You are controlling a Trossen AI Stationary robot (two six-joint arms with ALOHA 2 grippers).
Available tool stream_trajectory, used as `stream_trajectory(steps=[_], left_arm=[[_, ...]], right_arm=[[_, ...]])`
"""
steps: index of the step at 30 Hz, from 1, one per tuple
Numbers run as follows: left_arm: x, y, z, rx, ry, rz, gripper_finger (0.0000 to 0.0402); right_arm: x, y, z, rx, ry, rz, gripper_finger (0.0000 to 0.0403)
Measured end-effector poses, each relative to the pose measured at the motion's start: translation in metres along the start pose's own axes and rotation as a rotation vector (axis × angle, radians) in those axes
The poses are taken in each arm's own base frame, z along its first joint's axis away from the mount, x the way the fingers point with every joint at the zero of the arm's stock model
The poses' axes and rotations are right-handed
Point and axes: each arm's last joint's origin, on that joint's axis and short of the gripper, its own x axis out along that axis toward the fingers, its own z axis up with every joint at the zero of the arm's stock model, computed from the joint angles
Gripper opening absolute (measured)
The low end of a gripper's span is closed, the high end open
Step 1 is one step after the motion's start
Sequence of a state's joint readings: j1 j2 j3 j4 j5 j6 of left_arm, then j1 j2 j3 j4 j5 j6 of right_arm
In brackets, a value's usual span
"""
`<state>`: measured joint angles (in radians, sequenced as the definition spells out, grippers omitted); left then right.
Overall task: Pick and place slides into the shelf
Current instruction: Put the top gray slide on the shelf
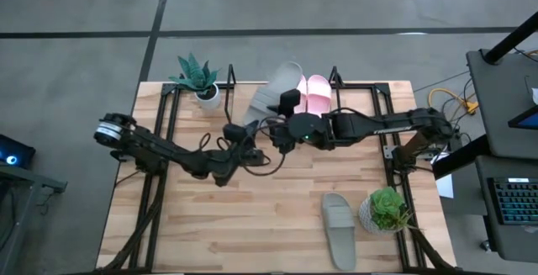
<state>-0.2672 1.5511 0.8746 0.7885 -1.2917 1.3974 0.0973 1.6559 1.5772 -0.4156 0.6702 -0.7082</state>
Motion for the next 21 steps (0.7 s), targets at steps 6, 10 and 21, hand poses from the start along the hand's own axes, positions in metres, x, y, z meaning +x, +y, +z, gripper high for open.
stream_trajectory(steps=[6,10,21], left_arm=[[0.003,0.002,0.007,0.024,-0.011,0.003,0.0012],[0.004,0.004,0.011,0.035,-0.014,0.005,0.0012],[0.006,0.011,0.018,0.044,-0.013,0.003,0.0012]], right_arm=[[0.004,0.004,0.0,-0.044,0.017,-0.002,0.0203],[0.005,0.003,-0.002,-0.065,0.082,-0.072,0.0203],[0.004,0.001,-0.003,-0.124,0.153,-0.145,0.0182]])
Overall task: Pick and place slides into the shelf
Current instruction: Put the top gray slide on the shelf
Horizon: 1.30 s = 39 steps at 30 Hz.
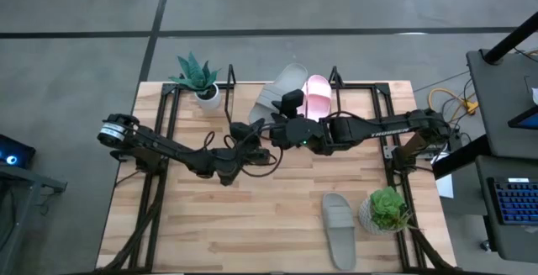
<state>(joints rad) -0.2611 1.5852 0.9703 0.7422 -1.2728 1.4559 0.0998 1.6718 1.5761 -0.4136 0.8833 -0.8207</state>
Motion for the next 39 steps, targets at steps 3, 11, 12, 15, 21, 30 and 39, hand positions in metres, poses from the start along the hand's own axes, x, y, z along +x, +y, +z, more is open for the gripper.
stream_trajectory(steps=[3,11,12,15,21,30,39], left_arm=[[-0.0001,-0.0003,-0.0002,0.0,-0.001,0.0,0.0012],[-0.0001,-0.0003,-0.0003,-0.002,-0.003,0.0,0.0012],[-0.0001,-0.0003,-0.0003,-0.002,-0.003,0.0,0.0012],[-0.0003,-0.001,-0.001,-0.002,-0.006,0.0,0.0012],[-0.0005,-0.0019,-0.0013,0.002,-0.006,-0.002,0.0012],[0.001,-0.0028,-0.0027,0.003,0.009,-0.002,0.0012],[0.0067,-0.0065,-0.0074,0.017,0.019,-0.002,0.0012]], right_arm=[[0.0,0.0,0.0,0.0,0.0,0.0,0.0157],[0.0014,0.0,-0.0009,-0.027,0.005,0.0,0.0066],[0.0019,-0.0003,-0.0013,-0.026,0.007,0.0,0.0054],[0.0021,-0.0004,-0.0016,-0.033,0.013,-0.005,0.0018],[0.0023,-0.0006,-0.002,-0.057,0.028,-0.017,0.001],[0.0029,-0.0008,0.0002,-0.019,-0.035,0.024,0.0013],[-0.0052,-0.0029,0.0028,-0.054,-0.027,-0.006,0.0103]])
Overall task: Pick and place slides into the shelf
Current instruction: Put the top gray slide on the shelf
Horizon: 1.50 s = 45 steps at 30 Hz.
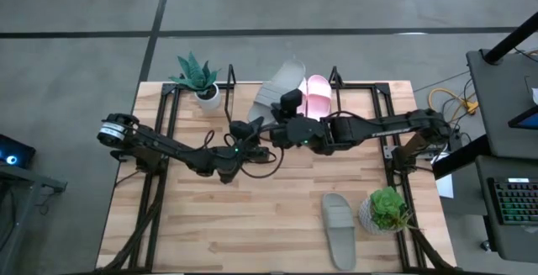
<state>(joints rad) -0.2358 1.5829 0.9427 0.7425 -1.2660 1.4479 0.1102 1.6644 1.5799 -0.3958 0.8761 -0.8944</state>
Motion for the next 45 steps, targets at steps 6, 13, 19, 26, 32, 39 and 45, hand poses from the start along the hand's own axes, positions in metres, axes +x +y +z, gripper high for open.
stream_trajectory(steps=[6,13,19,26,32,39,45], left_arm=[[0.0,-0.008,-0.006,0.036,0.013,-0.009,0.0012],[-0.006,-0.009,-0.025,0.008,0.015,-0.009,0.0012],[-0.013,0.002,-0.03,-0.056,-0.024,-0.001,0.0012],[-0.015,0.004,-0.029,-0.073,-0.099,-0.01,0.0012],[-0.015,0.002,-0.029,-0.057,-0.101,-0.011,0.0012],[-0.014,0.006,-0.026,-0.027,-0.139,-0.008,0.0012],[-0.015,0.006,-0.026,-0.021,-0.138,-0.008,0.0012]], right_arm=[[-0.012,-0.011,-0.01,0.019,0.042,-0.012,0.0182],[-0.046,-0.032,-0.034,0.133,-0.049,0.135,0.0213],[-0.052,-0.025,-0.045,0.008,-0.086,0.243,0.0202],[-0.053,-0.029,-0.043,-0.01,-0.142,0.22,0.0184],[-0.052,-0.055,-0.057,0.295,-0.303,0.4,0.0176],[-0.021,-0.078,-0.089,0.591,-0.327,0.594,0.0187],[-0.005,-0.091,-0.11,0.686,-0.329,0.639,0.0196]])
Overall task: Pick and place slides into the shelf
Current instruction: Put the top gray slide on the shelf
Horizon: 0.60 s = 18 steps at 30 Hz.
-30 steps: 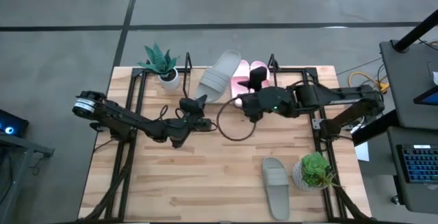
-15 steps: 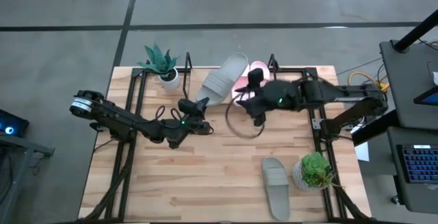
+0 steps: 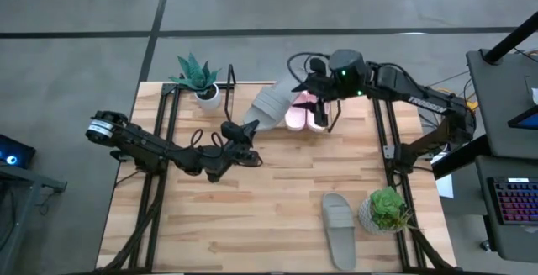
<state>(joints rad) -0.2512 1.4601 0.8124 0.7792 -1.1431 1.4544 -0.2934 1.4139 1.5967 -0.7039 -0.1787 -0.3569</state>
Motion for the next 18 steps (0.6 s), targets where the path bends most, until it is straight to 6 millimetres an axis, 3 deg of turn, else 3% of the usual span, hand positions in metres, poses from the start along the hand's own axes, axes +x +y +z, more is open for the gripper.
stream_trajectory(steps=[10,18], left_arm=[[0.0,0.001,0.002,0.019,-0.038,0.0,0.0012],[0.001,0.003,0.002,0.026,-0.059,0.01,0.0012]], right_arm=[[0.01,-0.022,-0.015,0.115,0.021,0.094,0.0199],[0.019,-0.023,-0.017,0.134,0.004,0.2,0.0199]])
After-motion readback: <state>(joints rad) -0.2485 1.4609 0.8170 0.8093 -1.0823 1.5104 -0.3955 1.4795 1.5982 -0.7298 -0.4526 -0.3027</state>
